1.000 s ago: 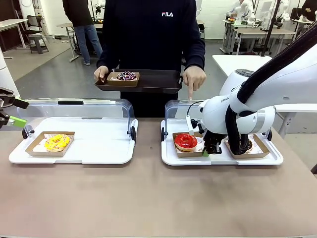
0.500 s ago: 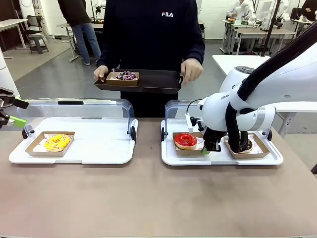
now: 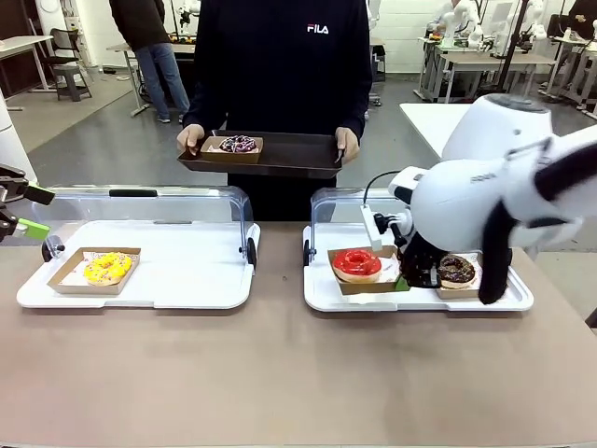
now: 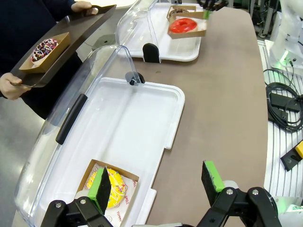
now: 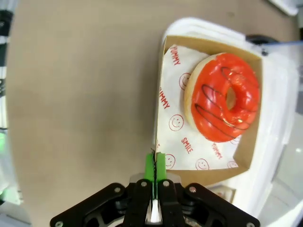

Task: Provide the desired donut to the person.
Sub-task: Pick up and lift the Paper togo box containing the Donut pointed at by the person.

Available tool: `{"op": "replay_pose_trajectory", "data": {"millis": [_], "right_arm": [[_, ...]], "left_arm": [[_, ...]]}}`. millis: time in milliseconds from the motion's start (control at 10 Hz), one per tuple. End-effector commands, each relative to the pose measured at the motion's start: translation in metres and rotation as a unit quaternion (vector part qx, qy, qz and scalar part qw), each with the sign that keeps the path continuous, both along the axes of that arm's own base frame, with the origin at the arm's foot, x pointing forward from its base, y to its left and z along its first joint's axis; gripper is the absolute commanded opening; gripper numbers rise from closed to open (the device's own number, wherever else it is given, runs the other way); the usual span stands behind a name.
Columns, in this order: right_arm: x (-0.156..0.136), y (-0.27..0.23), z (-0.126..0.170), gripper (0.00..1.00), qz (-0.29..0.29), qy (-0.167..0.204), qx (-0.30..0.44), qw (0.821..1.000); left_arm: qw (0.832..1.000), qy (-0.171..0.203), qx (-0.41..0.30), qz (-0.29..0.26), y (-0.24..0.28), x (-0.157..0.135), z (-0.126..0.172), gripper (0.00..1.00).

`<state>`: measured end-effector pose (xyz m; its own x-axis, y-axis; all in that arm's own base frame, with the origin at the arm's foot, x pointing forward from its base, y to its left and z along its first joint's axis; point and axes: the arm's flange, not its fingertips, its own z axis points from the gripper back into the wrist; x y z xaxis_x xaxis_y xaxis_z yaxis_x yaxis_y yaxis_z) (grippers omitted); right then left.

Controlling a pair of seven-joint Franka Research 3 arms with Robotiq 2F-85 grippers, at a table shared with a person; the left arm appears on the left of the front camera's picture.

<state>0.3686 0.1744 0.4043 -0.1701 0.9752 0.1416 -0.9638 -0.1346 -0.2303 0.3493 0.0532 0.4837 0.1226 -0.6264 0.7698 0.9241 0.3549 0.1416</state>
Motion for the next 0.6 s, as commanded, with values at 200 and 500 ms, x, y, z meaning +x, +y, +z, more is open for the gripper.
{"op": "replay_pose_trajectory", "data": {"millis": [200,500], "right_arm": [[-0.092,-0.010,0.069,0.00,0.020,-0.041,0.049,0.998],[-0.097,-0.024,0.123,0.00,0.045,-0.041,0.078,0.995]], "left_arm": [[1.000,-0.002,-0.008,-0.002,0.002,0.000,0.000,1.00],[1.000,-0.002,-0.008,-0.002,0.002,0.000,0.000,1.00]]}}
